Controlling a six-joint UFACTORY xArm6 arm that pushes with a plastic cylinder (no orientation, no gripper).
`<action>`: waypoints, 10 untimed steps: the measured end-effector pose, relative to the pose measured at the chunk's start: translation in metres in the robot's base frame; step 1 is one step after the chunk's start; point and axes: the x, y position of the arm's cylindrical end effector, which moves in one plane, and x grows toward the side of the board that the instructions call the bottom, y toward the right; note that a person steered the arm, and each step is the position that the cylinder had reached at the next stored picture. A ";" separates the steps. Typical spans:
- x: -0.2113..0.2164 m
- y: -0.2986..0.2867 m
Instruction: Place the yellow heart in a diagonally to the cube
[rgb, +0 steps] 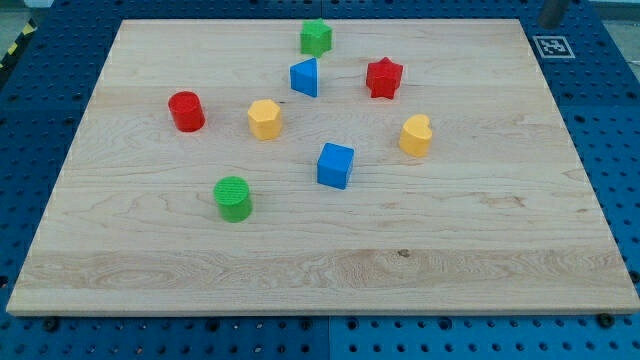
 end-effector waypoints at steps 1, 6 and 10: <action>0.000 0.000; 0.163 -0.087; 0.232 -0.094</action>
